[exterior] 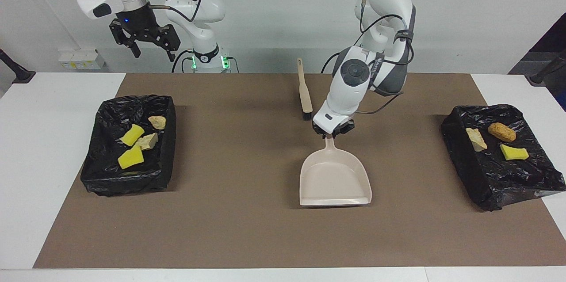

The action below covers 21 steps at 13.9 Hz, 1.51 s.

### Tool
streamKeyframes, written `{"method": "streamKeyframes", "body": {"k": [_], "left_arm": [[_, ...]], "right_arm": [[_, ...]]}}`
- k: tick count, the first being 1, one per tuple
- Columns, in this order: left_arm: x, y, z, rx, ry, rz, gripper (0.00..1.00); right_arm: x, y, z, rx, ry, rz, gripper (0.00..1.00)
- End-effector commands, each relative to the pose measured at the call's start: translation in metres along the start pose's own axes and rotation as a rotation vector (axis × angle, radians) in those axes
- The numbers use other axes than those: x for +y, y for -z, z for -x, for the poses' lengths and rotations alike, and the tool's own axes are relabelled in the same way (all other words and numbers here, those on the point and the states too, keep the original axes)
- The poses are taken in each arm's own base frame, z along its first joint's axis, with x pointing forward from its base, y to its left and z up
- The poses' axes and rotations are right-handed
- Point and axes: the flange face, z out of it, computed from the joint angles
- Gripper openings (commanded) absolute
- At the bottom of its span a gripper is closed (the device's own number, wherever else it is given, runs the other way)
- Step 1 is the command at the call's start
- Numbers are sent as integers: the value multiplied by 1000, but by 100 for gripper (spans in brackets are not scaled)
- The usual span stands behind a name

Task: Sweep and dump trash in bin
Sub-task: 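Set the empty dustpan on the table with the left gripper and withdraw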

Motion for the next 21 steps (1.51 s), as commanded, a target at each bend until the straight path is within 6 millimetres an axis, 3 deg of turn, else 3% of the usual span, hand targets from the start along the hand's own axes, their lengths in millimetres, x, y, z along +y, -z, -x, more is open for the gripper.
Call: {"method": "streamKeyframes", "body": {"k": [1,6,10,14,19,21], "left_arm": [[-15,25,-10,26,68,18,100],[-91,101,-31,96,170,44,100],[-194,168,-37,123,68,40,100],[-288,221,-16,101,-88,19,100],[-305,265,22,102,-112,-38,100],[-306,265,24,90,-124,-40,100]], "right_arm": [[9,-3,-1,4,6,-9,100],[10,-2,0,2,3,-16,100],[12,-3,-1,3,1,-17,100],[13,-2,-3,14,-1,-17,100],[13,-2,-3,11,2,-21,100],[12,-2,-3,11,3,-21,100]]}}
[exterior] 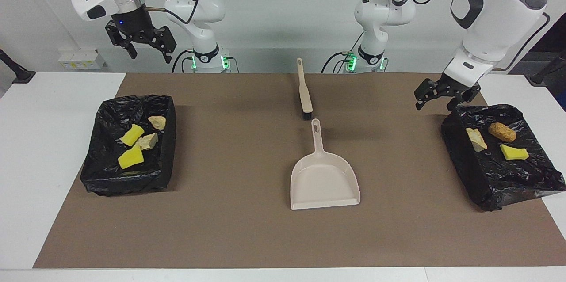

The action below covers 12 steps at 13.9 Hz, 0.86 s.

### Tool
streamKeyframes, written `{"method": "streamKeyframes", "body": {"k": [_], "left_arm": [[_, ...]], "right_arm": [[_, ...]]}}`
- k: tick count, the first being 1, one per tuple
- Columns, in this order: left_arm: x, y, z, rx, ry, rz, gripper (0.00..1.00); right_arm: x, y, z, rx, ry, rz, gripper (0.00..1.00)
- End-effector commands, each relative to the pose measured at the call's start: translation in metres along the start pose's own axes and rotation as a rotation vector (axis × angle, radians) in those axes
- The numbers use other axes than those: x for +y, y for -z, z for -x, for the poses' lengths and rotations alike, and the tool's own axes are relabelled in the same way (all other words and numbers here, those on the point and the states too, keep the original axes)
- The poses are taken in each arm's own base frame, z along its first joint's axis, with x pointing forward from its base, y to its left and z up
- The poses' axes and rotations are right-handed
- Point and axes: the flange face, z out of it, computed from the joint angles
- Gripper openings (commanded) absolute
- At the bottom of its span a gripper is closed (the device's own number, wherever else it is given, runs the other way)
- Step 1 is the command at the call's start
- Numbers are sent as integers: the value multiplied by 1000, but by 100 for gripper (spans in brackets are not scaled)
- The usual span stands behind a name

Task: Sweep and dump trash in bin
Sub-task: 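Set the empty dustpan on the table with the left gripper and withdraw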

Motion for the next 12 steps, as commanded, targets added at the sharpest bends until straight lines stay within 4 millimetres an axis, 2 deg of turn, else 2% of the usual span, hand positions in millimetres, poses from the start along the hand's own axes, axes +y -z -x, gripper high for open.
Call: {"method": "streamKeyframes", "body": {"k": [1,3,12], "left_arm": [[-3,4,9,-50,-29,-36,100],[-4,18,7,-65,-66,-46,100],[-8,17,3,-53,-64,-31,100]], "right_arm": [[4,-1,0,8,19,-19,100],[4,-1,0,8,19,-19,100],[3,-2,0,4,20,-18,100]]}}
